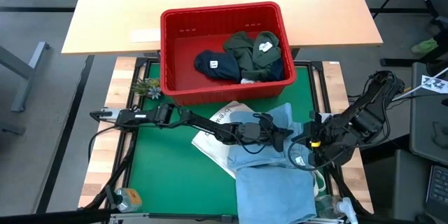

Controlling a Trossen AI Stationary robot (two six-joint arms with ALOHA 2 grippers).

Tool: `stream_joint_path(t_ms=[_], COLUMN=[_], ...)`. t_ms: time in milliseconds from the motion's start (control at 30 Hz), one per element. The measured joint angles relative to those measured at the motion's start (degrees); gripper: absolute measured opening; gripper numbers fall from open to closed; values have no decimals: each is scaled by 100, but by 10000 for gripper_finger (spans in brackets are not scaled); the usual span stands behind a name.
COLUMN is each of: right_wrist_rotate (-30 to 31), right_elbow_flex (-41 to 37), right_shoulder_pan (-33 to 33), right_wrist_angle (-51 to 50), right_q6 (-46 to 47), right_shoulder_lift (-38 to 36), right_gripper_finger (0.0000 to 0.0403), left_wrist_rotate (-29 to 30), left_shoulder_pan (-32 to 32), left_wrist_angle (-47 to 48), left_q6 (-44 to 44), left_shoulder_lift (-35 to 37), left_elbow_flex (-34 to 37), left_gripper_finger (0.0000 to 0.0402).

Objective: Fold laundry
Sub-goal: Fold the light blue pants

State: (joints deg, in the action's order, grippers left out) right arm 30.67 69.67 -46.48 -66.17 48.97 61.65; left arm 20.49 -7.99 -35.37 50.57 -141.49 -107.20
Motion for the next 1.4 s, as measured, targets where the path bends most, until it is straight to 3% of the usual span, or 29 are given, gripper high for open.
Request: stream_joint_path(t_ms=[900, 1400], right_wrist_rotate=[195, 971], right_elbow_flex=[0, 0], right_shoulder_pan=[0, 0], right_wrist_angle=[7, 37], right_q6=[-373, -930], right_shoulder_lift=[2, 4], right_gripper_finger=[5, 5], left_wrist_rotate=[623, 744], left_shoulder_pan=[-270, -222], left_wrist_angle=[-125, 459], left_q6=[-13, -317], left_shoulder_lift=[0, 0], left_elbow_flex=[0, -426], left_gripper_finger=[5, 5])
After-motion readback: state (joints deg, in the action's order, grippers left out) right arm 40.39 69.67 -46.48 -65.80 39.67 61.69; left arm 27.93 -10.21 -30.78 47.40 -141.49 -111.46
